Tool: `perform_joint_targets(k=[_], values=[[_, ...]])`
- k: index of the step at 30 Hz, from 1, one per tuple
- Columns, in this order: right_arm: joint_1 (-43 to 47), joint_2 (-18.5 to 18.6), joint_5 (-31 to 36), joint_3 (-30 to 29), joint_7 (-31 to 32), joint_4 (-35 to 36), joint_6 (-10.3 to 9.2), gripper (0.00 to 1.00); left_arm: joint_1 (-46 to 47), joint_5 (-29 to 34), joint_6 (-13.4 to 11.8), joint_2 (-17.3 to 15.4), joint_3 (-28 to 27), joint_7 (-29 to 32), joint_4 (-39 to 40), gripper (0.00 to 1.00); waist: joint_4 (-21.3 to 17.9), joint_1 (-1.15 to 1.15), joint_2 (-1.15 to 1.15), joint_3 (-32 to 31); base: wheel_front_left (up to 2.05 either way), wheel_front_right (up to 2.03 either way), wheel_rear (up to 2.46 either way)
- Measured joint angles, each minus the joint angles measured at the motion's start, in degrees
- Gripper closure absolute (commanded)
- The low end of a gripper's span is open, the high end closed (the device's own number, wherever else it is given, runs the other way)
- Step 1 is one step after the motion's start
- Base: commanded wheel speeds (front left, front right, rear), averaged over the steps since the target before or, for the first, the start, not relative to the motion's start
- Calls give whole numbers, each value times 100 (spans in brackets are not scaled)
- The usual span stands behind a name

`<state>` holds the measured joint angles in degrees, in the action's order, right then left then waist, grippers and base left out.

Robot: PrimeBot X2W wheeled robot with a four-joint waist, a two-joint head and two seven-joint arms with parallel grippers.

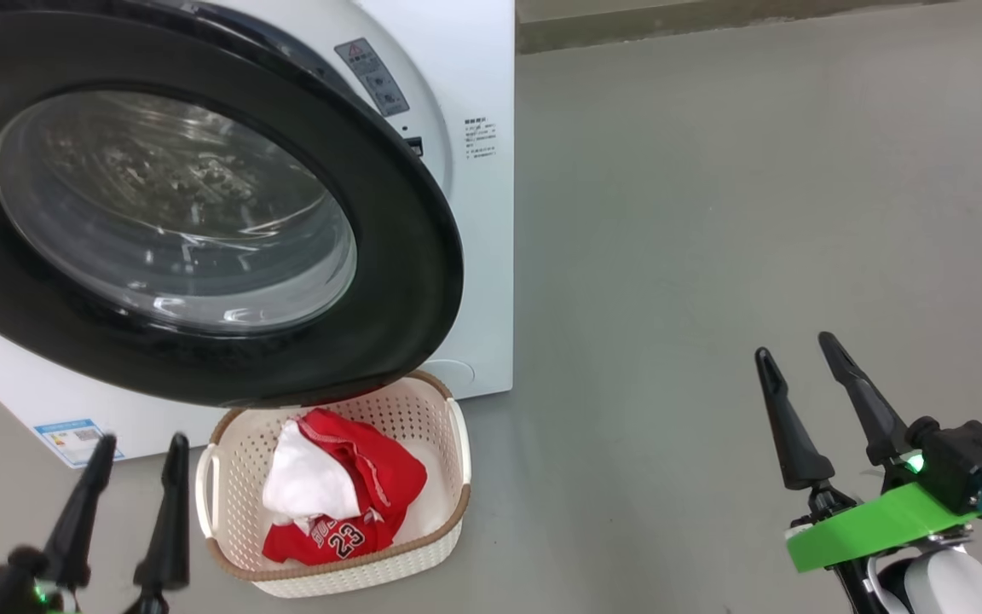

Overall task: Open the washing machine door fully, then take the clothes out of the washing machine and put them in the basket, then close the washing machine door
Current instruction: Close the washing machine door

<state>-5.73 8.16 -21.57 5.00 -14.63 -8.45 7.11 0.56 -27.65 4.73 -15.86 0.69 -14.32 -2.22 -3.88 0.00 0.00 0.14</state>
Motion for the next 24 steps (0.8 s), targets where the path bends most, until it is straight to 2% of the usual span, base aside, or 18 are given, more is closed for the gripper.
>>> perform_joint_targets(k=[2, 12, 24], values=[[64, -13, 0, -48, 0, 32, 0, 0, -179, 210, -69, 114, -104, 0, -14, 0, -11, 0, 0, -32, 0, 0, 0], [328, -97, 10, -108, 0, 89, 0, 0, -720, 715, -7, 676, -597, 0, -13, 0, -21, 0, 0, -148, 0, 0, 0], [414, -92, 45, -132, 0, 82, 0, 0, -776, 1013, 193, 921, -761, 1, -205, 0, 66, 0, 0, -176, 0, 0, 0]])
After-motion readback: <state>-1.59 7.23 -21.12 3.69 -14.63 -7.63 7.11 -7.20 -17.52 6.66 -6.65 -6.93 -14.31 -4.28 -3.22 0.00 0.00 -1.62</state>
